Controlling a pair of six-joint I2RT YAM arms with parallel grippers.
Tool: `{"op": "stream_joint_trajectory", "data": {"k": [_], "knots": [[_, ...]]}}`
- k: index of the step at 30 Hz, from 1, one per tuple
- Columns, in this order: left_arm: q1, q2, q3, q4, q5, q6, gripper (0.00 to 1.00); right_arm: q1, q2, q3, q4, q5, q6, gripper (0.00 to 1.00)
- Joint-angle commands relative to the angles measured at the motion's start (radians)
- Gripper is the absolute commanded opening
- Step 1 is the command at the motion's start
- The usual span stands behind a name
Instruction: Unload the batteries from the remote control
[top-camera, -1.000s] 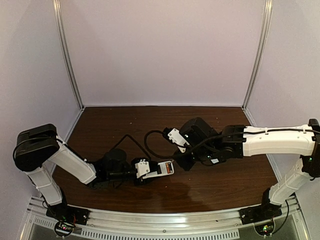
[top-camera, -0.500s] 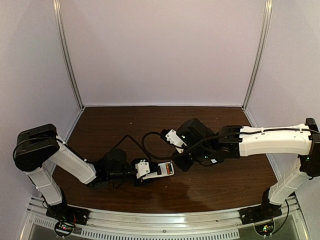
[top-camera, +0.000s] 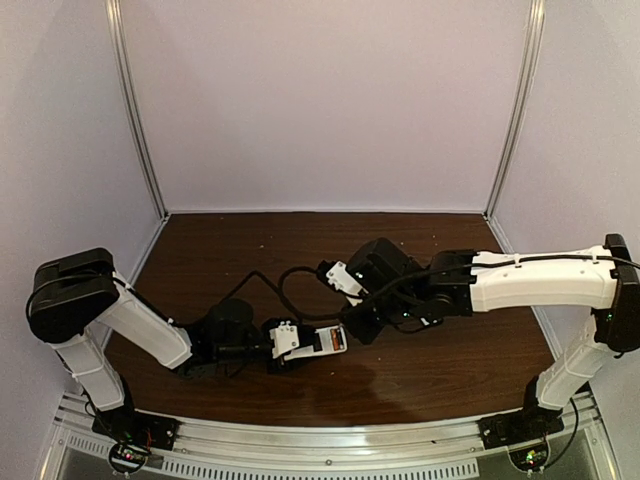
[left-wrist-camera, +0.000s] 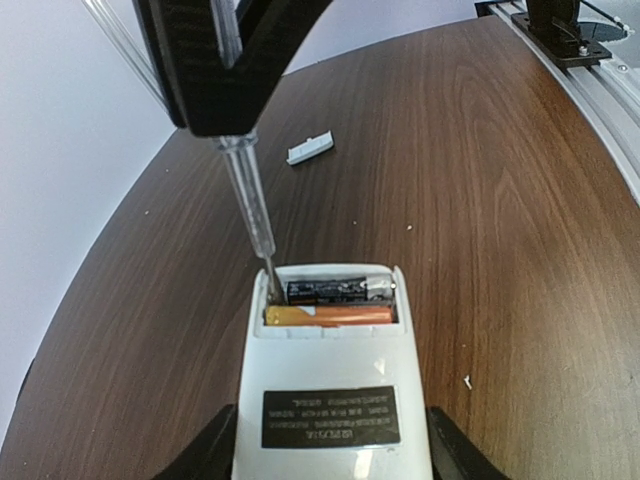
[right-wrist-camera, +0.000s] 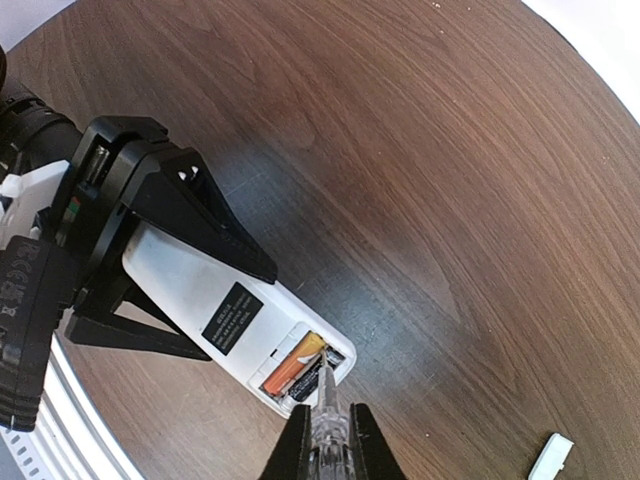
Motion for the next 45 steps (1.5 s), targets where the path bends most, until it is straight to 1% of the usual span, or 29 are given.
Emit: {"op": "stream_joint_trajectory", "data": {"k": [1, 10, 27, 37, 45], "knots": [[0.005, -0.024, -0.01, 0.068, 0.003, 0.012, 0.0, -0.004, 0.011, 0.035, -0.056, 0.043, -0.008, 0.0], [0.005, -0.022, -0.008, 0.068, 0.001, 0.011, 0.0, -0.006, -0.012, 0.05, -0.05, 0.05, -0.02, 0.0], [0.005, -0.024, -0.006, 0.064, 0.016, 0.011, 0.0, -0.008, 0.027, 0.025, -0.003, 0.004, -0.022, 0.0], [0.005, -0.033, -0.013, 0.071, 0.007, 0.013, 0.0, -0.008, 0.026, 0.023, -0.053, 0.023, -0.014, 0.0], [0.004, -0.045, -0.024, 0.074, -0.038, 0.028, 0.0, -0.022, 0.083, 0.081, -0.148, -0.052, 0.008, 0.0]]}}
